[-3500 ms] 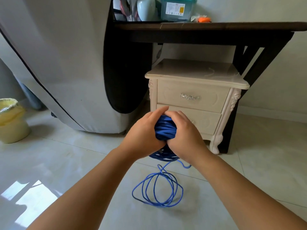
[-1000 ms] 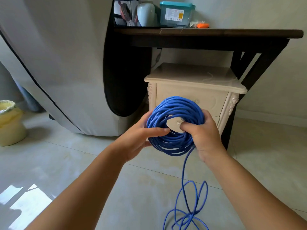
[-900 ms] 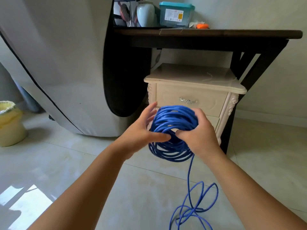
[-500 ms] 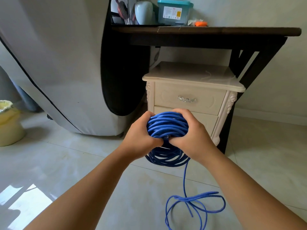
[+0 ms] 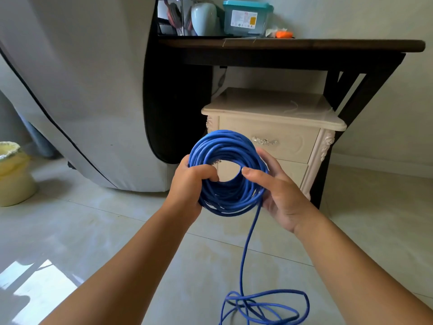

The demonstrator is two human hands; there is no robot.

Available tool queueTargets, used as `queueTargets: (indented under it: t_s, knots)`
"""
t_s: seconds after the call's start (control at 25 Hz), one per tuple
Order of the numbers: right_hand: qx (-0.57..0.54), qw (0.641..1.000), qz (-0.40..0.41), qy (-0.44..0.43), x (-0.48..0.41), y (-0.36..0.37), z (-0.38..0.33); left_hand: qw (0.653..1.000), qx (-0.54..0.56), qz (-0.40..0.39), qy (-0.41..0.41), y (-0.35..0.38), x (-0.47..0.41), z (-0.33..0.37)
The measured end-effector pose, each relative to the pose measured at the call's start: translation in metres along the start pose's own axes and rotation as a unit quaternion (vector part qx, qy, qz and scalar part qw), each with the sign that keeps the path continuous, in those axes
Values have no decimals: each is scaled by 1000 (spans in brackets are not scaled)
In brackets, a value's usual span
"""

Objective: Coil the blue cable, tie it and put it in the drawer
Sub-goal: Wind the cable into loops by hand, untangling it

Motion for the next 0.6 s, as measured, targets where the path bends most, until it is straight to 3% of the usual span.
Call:
queueTargets:
  t_s: [0.12,0.2,0.32,0.44,0.6]
  knots:
    - [-11,1000,-5,2,0,5,6,997,59,23,-35,3,4,-1]
    - [17,1000,12,-8,-1,9,13,995,86,-3,-52,9,9,-5]
    - [-32,998,60,-10,-5,-2,4,989,117,-61,-67,18,18,-11]
    - [-25,996,87,5,-4,-10,-4,985,101,-116,-76,20,21,-17]
    - [42,986,160,-10,-7,-7,1,983,55,-125,-125,14,16,-22]
Point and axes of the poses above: each hand's wrist, its own x-axis away from the middle knuckle, its own y-axis out of the palm, z = x × y, the point moved 1 cm from there along -x, towards the middle knuckle, and after that the axes turned 3 degrees about y, right-handed, at the moved point
